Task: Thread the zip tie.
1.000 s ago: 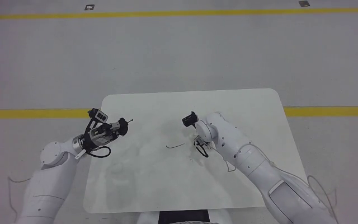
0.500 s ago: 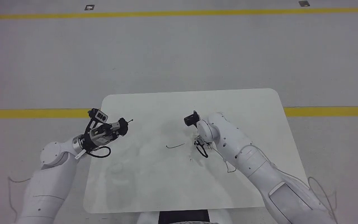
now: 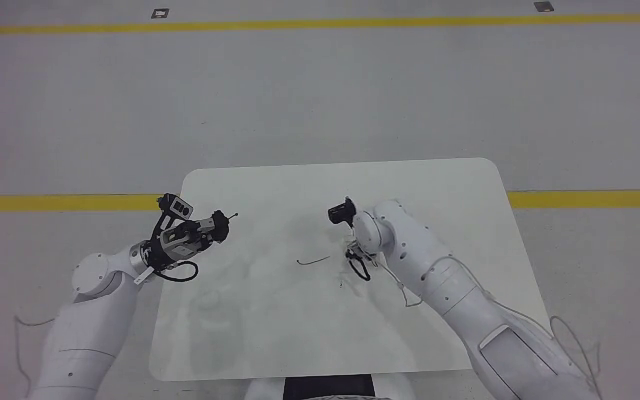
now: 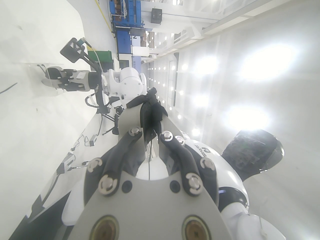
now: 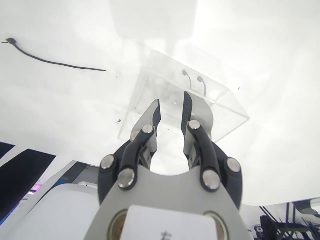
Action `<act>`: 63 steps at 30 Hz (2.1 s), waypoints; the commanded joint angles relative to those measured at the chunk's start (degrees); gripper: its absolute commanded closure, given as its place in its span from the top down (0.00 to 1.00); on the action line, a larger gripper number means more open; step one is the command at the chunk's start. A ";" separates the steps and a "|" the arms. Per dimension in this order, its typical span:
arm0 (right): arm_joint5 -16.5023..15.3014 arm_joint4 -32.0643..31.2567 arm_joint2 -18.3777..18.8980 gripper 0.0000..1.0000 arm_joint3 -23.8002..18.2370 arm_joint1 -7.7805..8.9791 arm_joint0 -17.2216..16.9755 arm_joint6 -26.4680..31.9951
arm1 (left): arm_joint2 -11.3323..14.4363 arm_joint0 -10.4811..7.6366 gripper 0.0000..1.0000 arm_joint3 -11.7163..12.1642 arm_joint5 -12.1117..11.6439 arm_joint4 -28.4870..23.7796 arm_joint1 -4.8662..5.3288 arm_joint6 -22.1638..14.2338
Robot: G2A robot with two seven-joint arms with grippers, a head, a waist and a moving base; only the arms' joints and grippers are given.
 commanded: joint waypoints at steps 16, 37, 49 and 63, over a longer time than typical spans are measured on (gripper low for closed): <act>-4.68 4.17 1.69 0.21 -4.51 0.33 -1.43 0.68 | 0.00 0.00 0.00 0.00 0.00 0.00 0.00 0.00; 0.52 -0.70 -0.99 0.30 -4.28 -0.49 -1.01 0.95 | 0.00 0.00 0.00 0.00 0.00 0.00 0.00 0.00; 1.85 0.13 -0.78 0.33 -1.33 -1.11 -0.53 0.28 | 0.00 0.00 0.00 0.00 0.00 0.00 0.00 0.00; 2.60 0.96 0.11 0.36 1.25 -1.52 -0.05 -0.85 | 0.00 0.00 0.00 0.00 0.00 0.00 0.00 0.00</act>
